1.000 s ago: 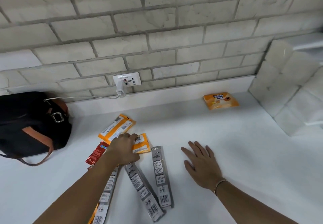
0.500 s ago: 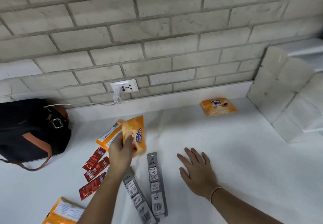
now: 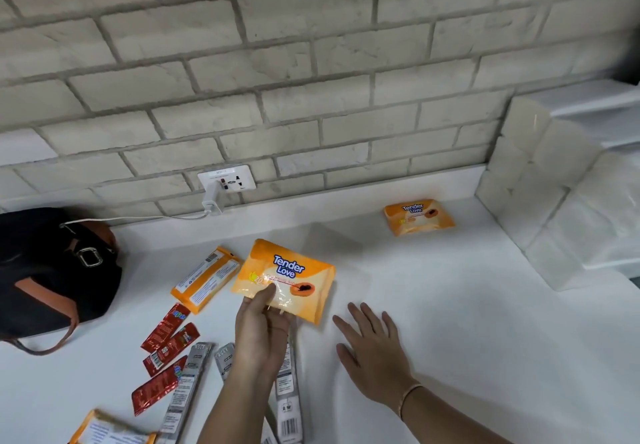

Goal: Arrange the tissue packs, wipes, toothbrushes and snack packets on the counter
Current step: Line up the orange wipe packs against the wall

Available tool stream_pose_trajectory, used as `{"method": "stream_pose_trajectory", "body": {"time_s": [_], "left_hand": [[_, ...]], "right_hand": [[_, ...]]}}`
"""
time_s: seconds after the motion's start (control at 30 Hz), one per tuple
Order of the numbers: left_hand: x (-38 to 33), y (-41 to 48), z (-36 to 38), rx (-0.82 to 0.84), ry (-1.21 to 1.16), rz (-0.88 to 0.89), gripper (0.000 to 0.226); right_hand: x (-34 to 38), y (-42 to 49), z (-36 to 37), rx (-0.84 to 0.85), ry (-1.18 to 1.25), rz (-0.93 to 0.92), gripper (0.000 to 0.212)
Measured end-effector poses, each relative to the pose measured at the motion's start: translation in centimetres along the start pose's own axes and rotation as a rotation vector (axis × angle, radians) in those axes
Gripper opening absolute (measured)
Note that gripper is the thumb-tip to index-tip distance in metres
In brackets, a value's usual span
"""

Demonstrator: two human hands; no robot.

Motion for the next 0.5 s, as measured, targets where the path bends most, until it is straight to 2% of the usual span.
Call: {"method": "stream_pose_trajectory", "body": {"time_s": [0.07,0.13,0.2,0.3,0.4,0.5], "left_hand": [[0.4,0.1,0.5,-0.009,-0.057,-0.006,0.036],[1.4,-0.1,1.5,0.008,-0.073,-0.024,0.033],[3.1,-0.4,2.8,0.033,-0.022,-0.052,0.034],[6.2,-1.5,4.9,0.1,0.094,-0.099,0.035],[8.5,-2.3,6.4,0.18,0.274,-0.116,0.033],[9.5,-1.8,7.6,0.219,0.45,-0.111,0.032]], "right_hand": [[0.0,0.2,-0.5,0.019,0.161,0.049,0.058],[0.4,0.0,-2.1,-0.002,0.522,0.123,0.06],[1.2,-0.6,-5.0,-0.13,0.914,0.188,0.049],[1.2,-1.4,-8.4,-0.316,1.298,0.283,0.03],[-1.3,-1.4,-10.1,-0.407,1.441,0.411,0.023],[-3.8,-1.0,-11.2,-0.359,1.544,0.438,0.039]]}}
Point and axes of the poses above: each hand's wrist, its own y-axis towards the middle knuckle, its own z-axis out of the palm, x = y × z, the point moved 8 cm from there along y, towards the middle knuckle, and after that the axes turned 5 degrees about y, right-handed, at the moved point
